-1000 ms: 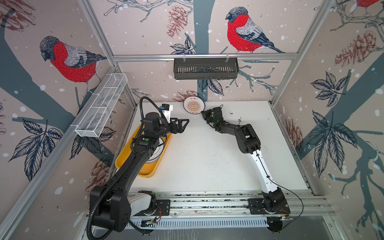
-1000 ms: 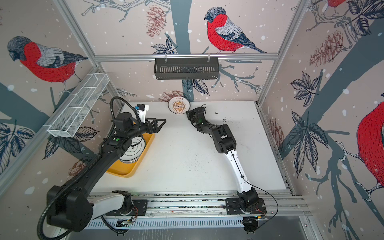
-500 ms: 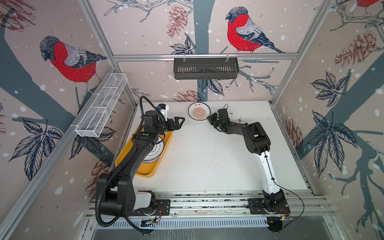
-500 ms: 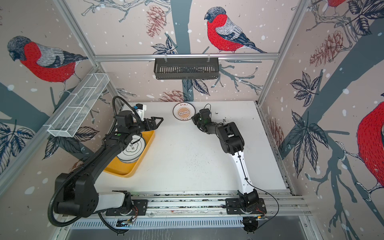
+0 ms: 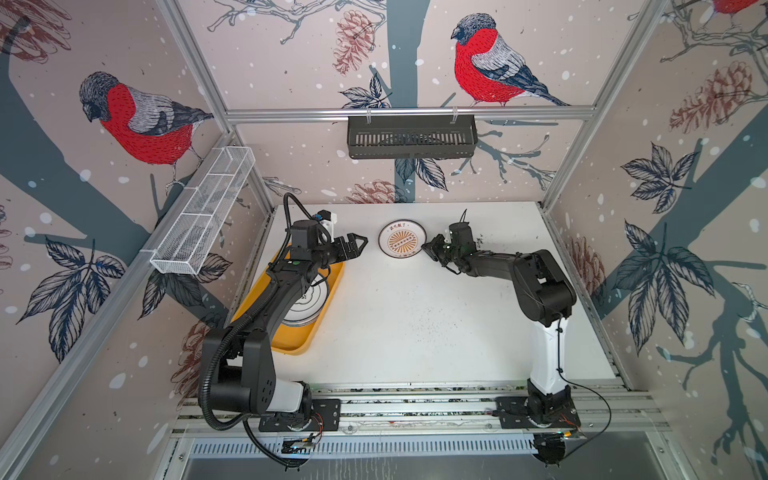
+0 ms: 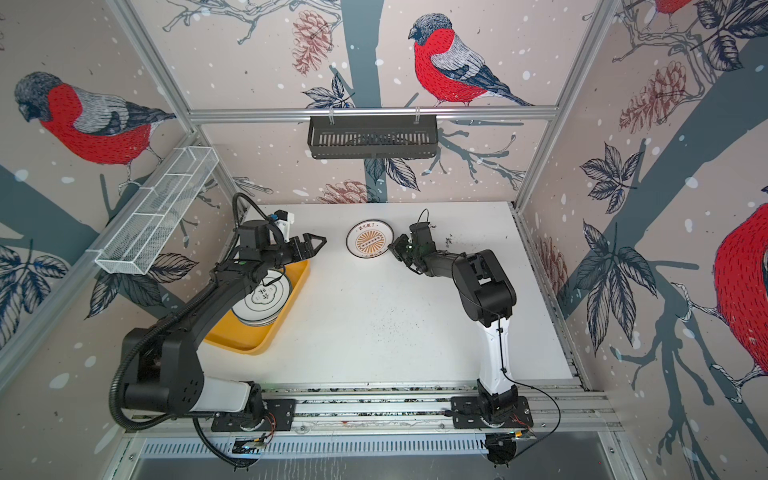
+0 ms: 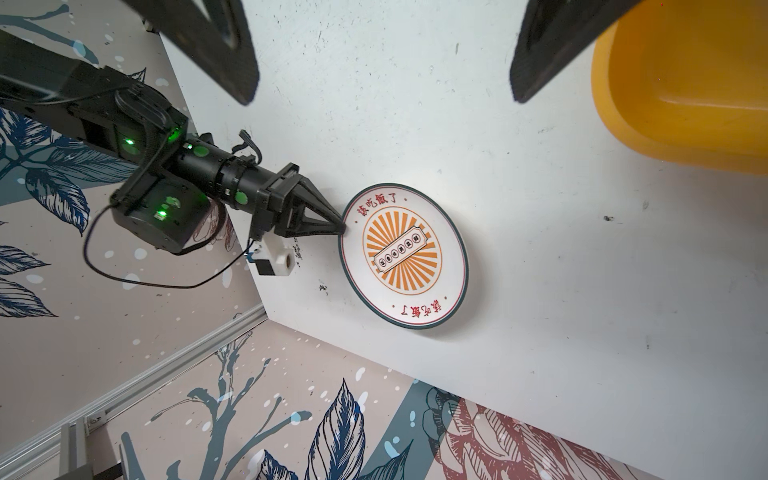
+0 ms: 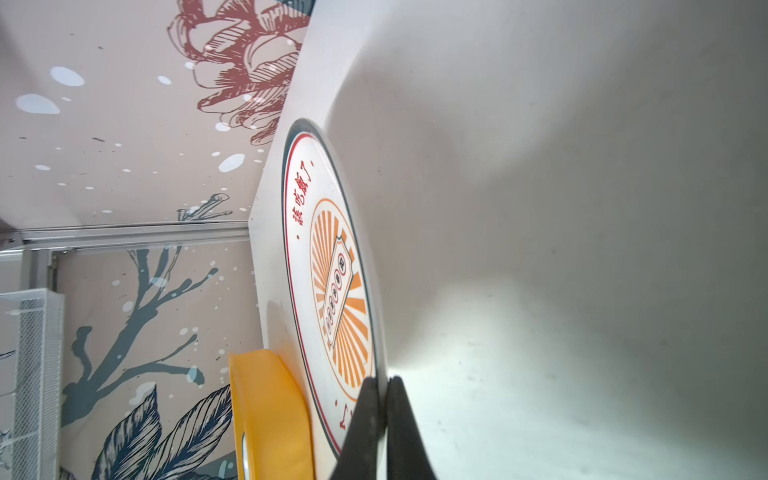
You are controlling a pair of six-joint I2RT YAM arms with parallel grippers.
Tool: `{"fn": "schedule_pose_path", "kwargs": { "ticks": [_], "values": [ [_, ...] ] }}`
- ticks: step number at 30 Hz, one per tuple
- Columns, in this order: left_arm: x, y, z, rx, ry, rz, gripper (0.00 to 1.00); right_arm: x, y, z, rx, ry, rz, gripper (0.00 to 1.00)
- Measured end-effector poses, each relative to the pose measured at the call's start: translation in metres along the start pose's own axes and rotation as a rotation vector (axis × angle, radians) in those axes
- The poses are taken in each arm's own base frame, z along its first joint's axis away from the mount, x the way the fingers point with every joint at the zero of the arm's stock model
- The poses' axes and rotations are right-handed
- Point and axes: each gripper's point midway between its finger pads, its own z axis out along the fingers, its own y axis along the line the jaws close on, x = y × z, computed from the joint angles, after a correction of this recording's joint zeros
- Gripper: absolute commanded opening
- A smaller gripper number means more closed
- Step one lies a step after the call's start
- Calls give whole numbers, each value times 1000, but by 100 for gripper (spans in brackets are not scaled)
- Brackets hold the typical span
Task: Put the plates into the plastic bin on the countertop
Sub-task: 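Lift the sunburst plate on edge with the right gripper toward the left gripper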
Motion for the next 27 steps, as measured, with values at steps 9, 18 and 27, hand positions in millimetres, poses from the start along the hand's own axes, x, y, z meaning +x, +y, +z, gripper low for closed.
{"fn": "schedule_pose_path", "kwargs": {
  "ticks": [9, 18, 27],
  "values": [
    [12, 8, 15, 11, 75, -59, 87, 12, 39, -32, -98, 47, -74, 1],
    [21, 13, 22, 32, 121, -96, 84, 28, 70, -54, -173, 108, -154, 1],
    [20, 14, 22, 57, 124, -129, 77, 54, 88, -59, -221, 193, -210, 1]
  ]
}}
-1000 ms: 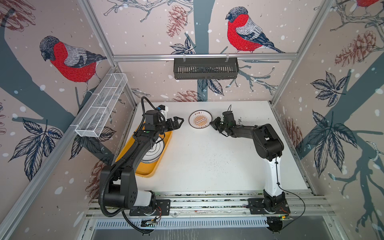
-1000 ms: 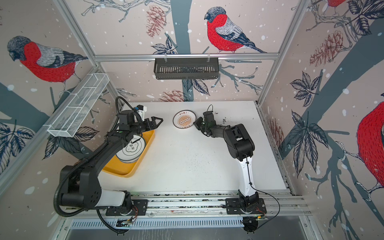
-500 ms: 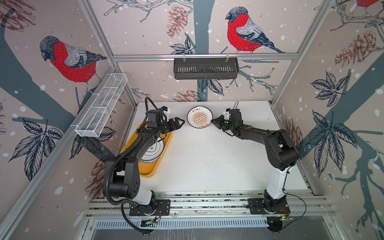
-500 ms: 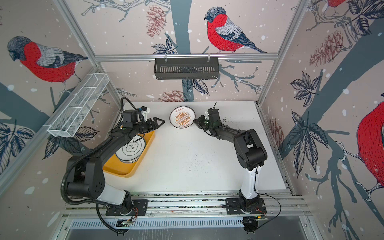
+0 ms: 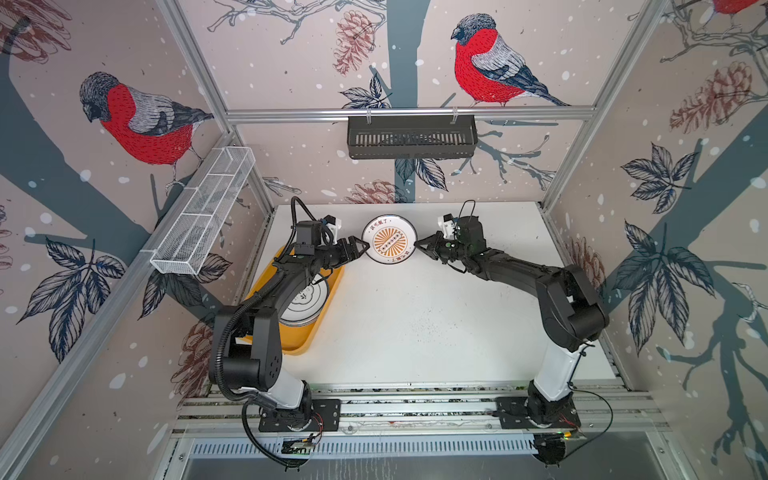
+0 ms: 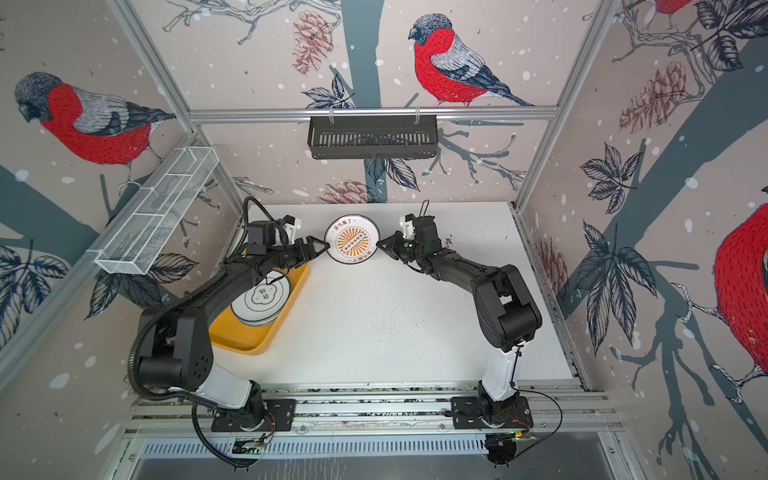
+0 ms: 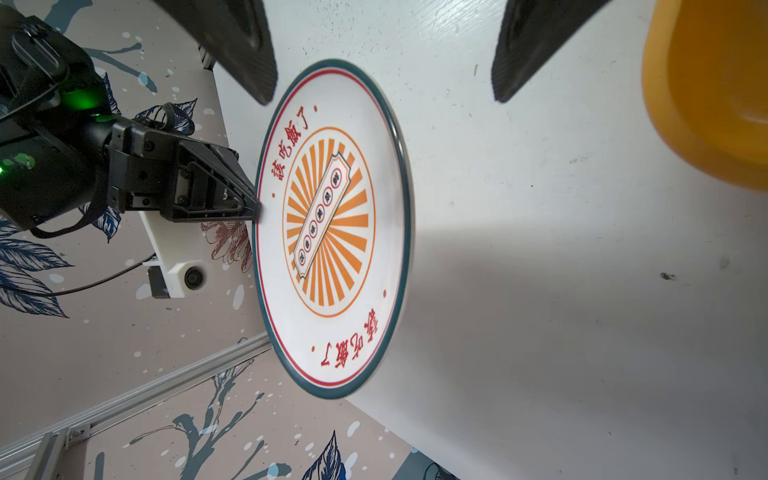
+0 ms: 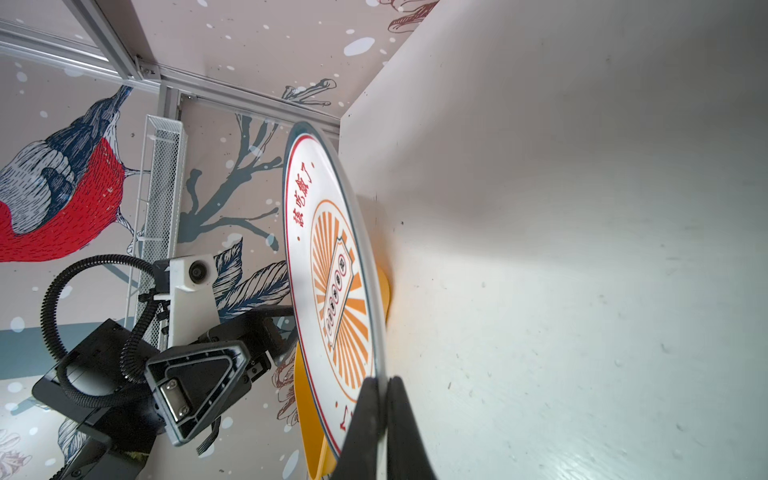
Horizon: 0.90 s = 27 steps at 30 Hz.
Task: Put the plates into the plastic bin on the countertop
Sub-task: 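Grasp the plate rim with the left gripper while the right gripper holds it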
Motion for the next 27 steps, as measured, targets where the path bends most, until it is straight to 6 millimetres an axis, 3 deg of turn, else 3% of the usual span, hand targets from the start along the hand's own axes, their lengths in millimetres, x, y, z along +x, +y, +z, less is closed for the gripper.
{"fn": "schedule_pose_path", "kwargs": {
  "ticks": [8, 13, 27],
  "values": [
    [0, 1, 0, 16, 4, -29, 54, 6, 18, 0, -30, 21, -57, 1],
    [1, 0, 0, 33, 7, -29, 33, 9, 19, 1, -22, 30, -57, 1],
    [-7, -4, -4, 65, -19, -65, 2, 14, 19, 5, -18, 51, -78, 1]
  ]
}}
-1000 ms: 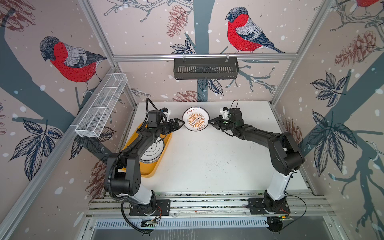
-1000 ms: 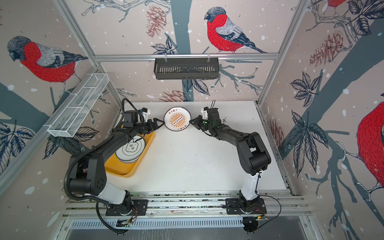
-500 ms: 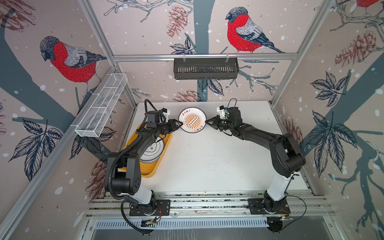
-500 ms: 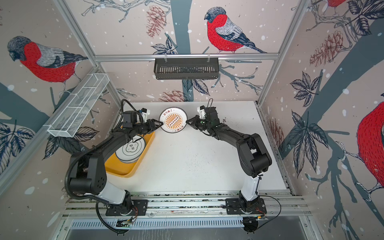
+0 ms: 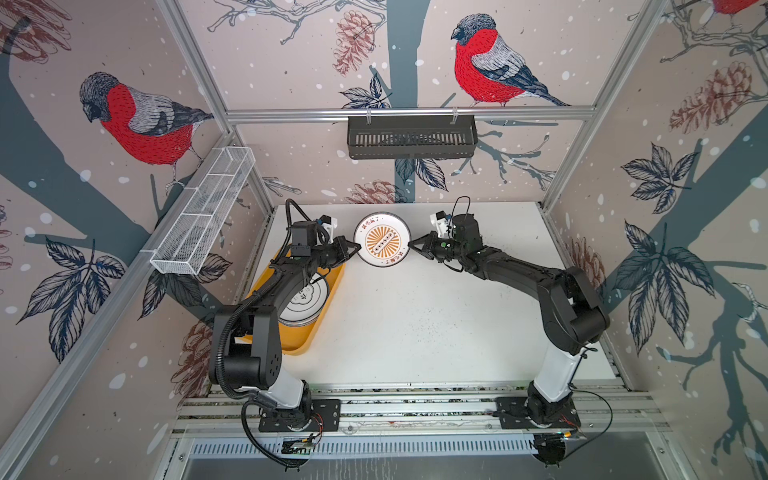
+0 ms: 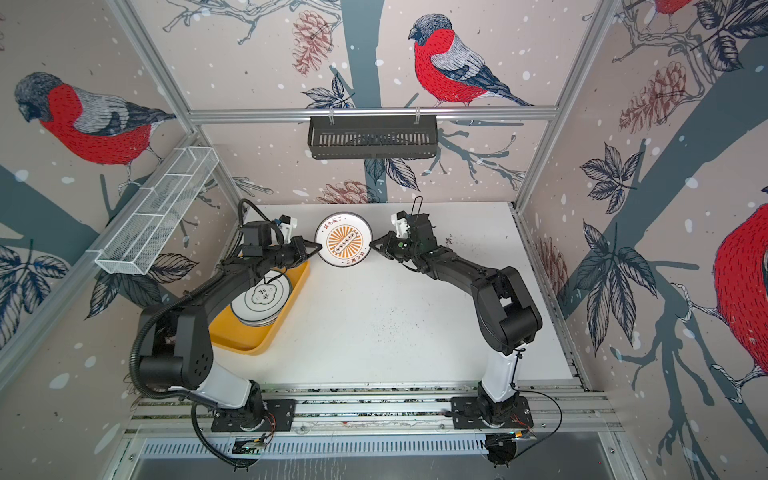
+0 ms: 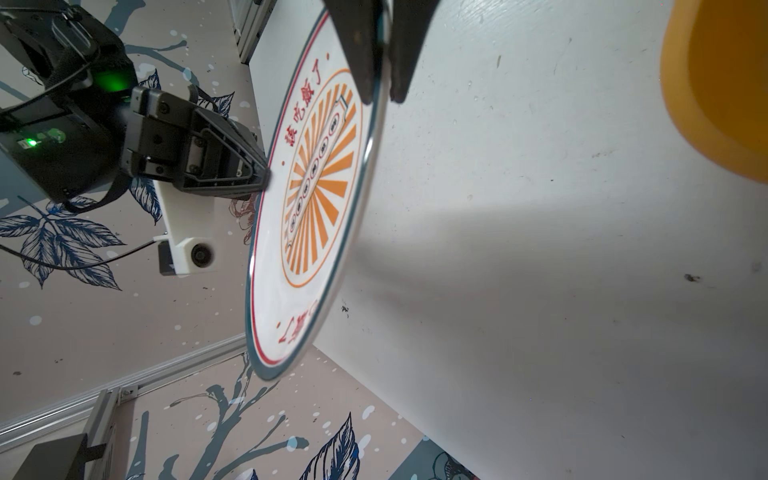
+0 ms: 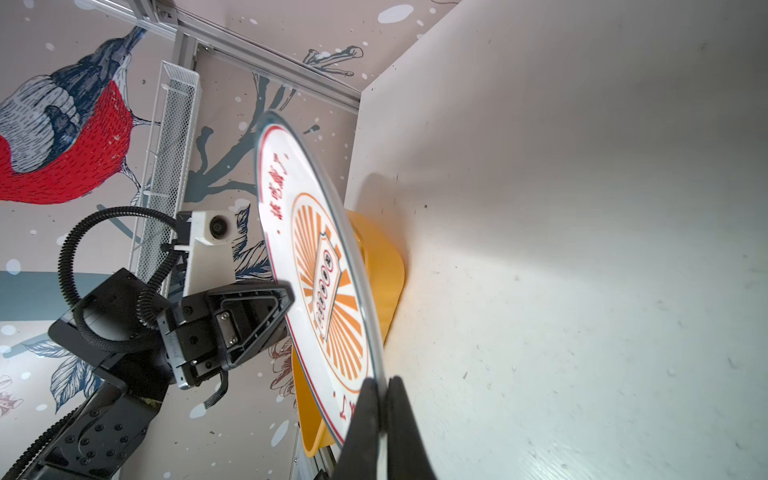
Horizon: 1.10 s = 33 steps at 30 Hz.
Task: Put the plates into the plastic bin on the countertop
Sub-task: 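Grasp the plate rim with the left gripper while the right gripper holds it, then carry the plate toward the yellow bin with the left gripper while the right gripper withdraws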
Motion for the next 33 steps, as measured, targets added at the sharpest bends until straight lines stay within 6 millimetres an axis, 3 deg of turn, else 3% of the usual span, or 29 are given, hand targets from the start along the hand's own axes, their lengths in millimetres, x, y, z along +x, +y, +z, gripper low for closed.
{"fn": "schedule_pose_path", "kwargs": {
  "ticks": [6, 12, 17, 21, 25, 33],
  "values": [
    [-2, -3, -2, 5, -9, 3, 0, 0, 0, 1, -3, 0, 7, 17],
    [-1, -6, -6, 10, -16, 11, 0, -7, 9, 2, -41, -22, -27, 42],
    [-2, -10, -12, 0, -32, 10, 0, -11, 15, 1, -60, -39, -46, 71],
    [1, -12, -20, -13, -53, 3, 0, -17, 21, -4, -73, -61, -67, 75],
    [14, -2, -34, -57, -78, -48, 0, -20, 27, -11, -86, -83, -90, 79],
    [13, 8, -91, -124, -232, -107, 0, -24, 25, -22, -89, -111, -111, 86]
  ]
}}
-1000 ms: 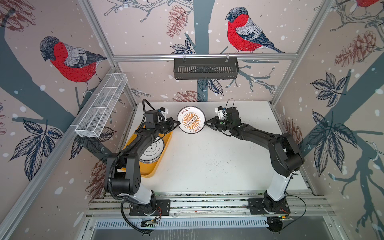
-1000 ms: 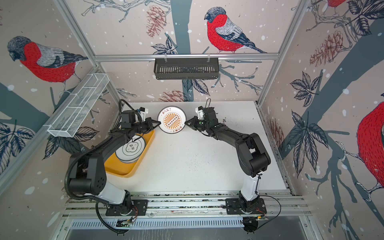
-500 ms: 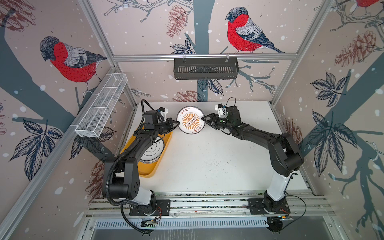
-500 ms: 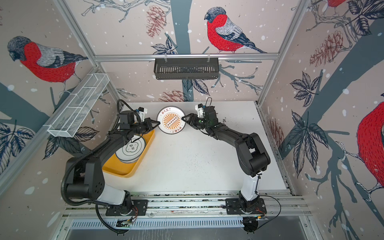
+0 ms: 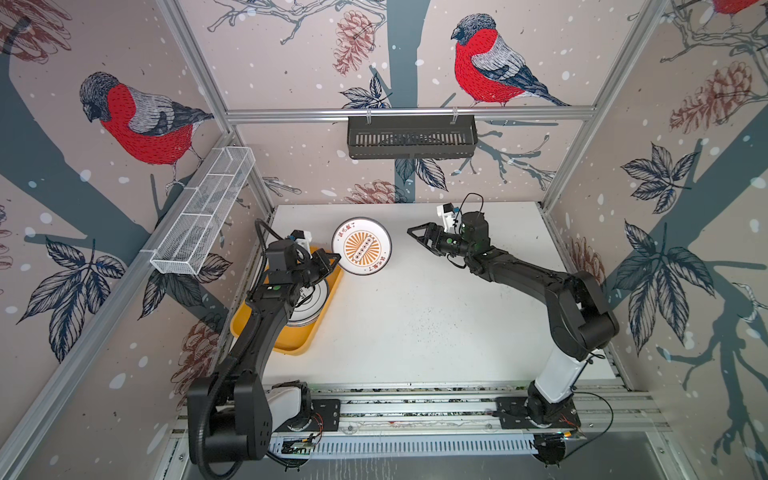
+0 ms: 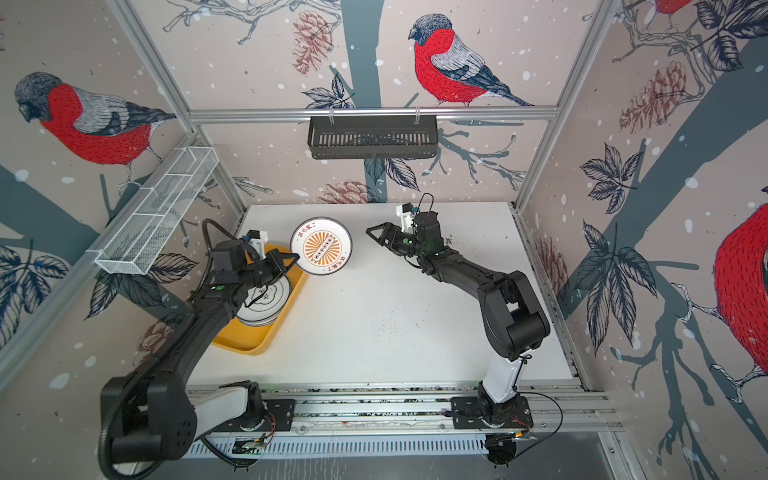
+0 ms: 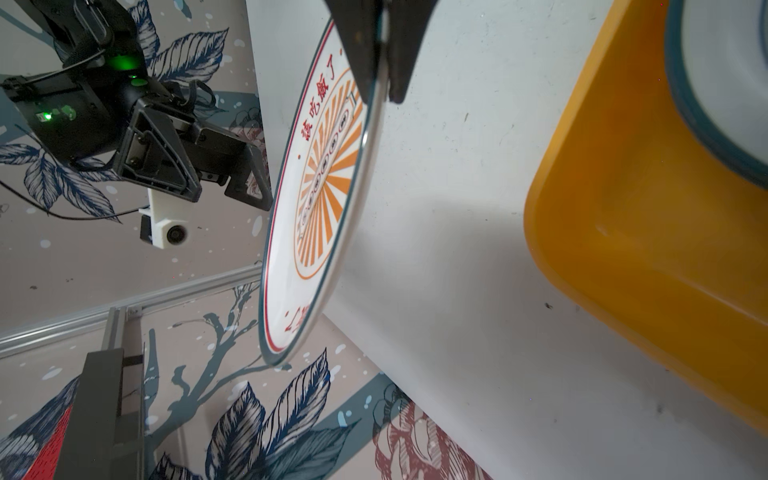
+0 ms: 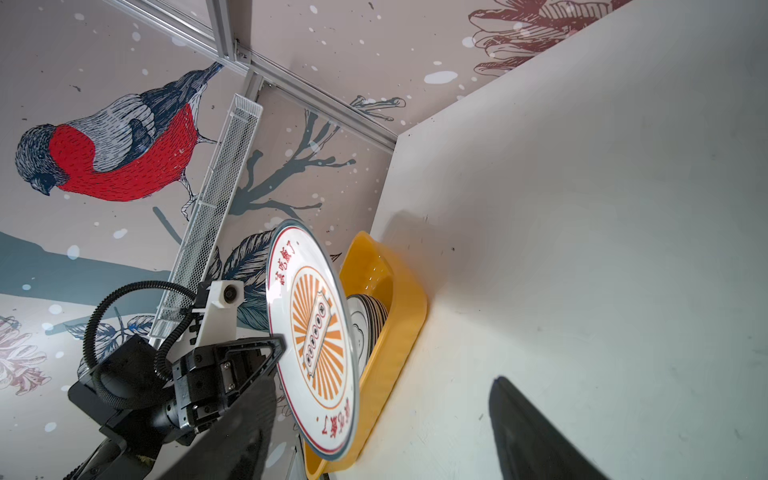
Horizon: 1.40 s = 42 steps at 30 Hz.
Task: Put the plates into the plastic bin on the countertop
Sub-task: 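Carry the plate toward the yellow bin with the left gripper while the right gripper withdraws, then lower the sunburst plate onto the stack in the yellow bin with the left gripper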
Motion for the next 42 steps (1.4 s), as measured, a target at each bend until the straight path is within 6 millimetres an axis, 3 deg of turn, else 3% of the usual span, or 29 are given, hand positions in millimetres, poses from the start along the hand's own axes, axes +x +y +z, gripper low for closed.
{"fn": "schedule_pose_path", "kwargs": {
  "ticks": [5, 20, 42],
  "values": [
    [-7, 29, -31, -78, -74, -71, 0, -1, 0, -2, -7, -9, -7, 91],
    [2, 125, -90, -226, -195, -391, 0, -1, -10, -9, -6, -23, -7, 92],
    [22, 164, -105, -331, -224, -504, 0, -1, -8, -10, -20, -25, -11, 100]
  ]
}}
